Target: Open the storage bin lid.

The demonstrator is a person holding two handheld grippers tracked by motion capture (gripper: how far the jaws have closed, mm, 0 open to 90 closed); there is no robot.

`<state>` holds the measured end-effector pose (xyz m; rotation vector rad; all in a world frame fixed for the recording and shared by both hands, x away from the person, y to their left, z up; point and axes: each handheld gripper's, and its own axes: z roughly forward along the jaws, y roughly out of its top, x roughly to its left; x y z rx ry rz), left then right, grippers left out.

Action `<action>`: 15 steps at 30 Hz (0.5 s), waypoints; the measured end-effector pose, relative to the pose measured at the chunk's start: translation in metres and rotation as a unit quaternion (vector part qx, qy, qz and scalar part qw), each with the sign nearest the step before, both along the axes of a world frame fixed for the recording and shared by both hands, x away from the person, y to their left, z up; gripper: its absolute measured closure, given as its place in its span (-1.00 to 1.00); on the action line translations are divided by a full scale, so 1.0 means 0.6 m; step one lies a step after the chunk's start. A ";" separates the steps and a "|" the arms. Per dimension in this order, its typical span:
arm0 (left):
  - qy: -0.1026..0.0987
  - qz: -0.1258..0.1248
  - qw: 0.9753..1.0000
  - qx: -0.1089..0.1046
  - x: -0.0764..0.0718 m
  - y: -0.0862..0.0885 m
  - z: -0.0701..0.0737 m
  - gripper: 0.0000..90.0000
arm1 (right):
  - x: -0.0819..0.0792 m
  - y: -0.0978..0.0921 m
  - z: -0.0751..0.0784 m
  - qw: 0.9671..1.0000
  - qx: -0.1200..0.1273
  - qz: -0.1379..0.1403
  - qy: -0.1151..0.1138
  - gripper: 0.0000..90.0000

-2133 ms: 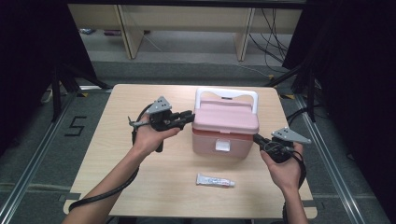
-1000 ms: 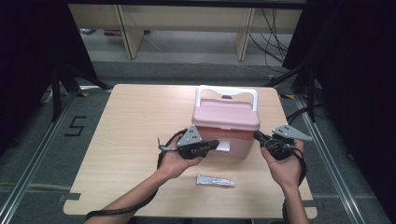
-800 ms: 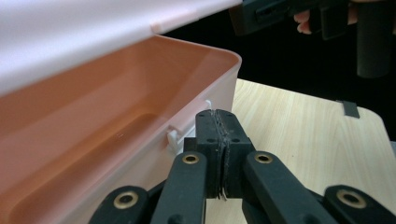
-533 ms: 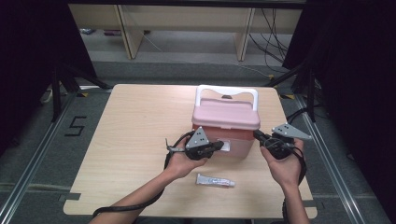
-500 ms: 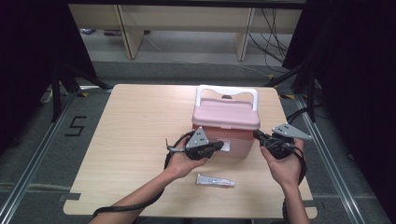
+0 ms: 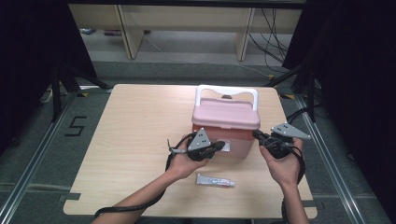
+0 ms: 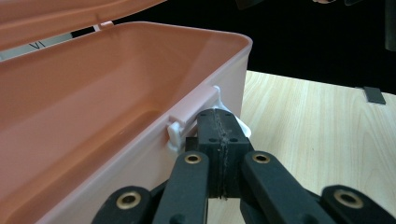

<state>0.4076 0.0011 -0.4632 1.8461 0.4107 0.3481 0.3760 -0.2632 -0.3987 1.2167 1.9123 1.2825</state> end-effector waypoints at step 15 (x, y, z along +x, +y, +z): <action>0.004 0.003 1.000 -0.002 0.000 0.000 0.000 1.00 | 0.004 0.005 0.011 1.000 0.001 -0.009 -0.013 1.00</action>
